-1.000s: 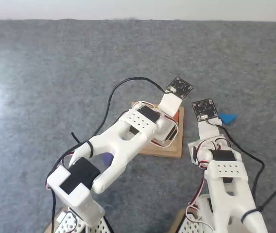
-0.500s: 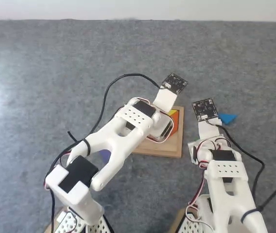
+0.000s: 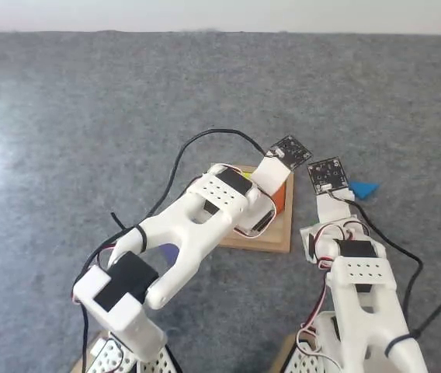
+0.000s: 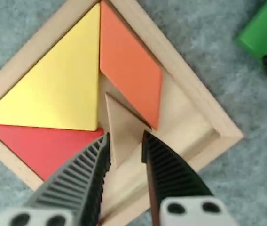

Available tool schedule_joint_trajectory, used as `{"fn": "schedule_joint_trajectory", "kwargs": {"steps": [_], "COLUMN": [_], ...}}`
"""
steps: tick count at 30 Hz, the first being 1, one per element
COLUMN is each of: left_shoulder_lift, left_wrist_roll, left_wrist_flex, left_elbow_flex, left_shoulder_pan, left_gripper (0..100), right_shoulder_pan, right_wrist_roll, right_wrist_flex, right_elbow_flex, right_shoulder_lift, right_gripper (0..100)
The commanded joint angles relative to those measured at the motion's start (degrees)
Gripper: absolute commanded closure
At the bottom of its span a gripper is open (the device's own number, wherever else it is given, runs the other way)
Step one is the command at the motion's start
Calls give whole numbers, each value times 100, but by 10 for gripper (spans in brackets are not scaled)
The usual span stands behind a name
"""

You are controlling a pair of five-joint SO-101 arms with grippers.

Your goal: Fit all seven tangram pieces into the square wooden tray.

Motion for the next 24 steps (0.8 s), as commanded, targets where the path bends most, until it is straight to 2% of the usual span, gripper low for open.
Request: {"fn": "schedule_joint_trajectory", "kwargs": {"steps": [1,6,24], "left_shoulder_lift": [-114,-176,-897], "left_wrist_roll": [-79,-448,-448], "left_wrist_flex": [-79,281,615], "left_elbow_flex": [57,312,286], "left_shoulder_pan": [0,88,79], "left_gripper": [840,860,869], "right_shoulder_pan": [40,40,40], "right_wrist_roll": [-26,-26,-26], "right_wrist_flex": [-119,-119,-119], "right_elbow_flex": [-35,-35,-35], "right_shoulder_lift": [-189,-189,-189], "right_gripper": [797,797,797]}}
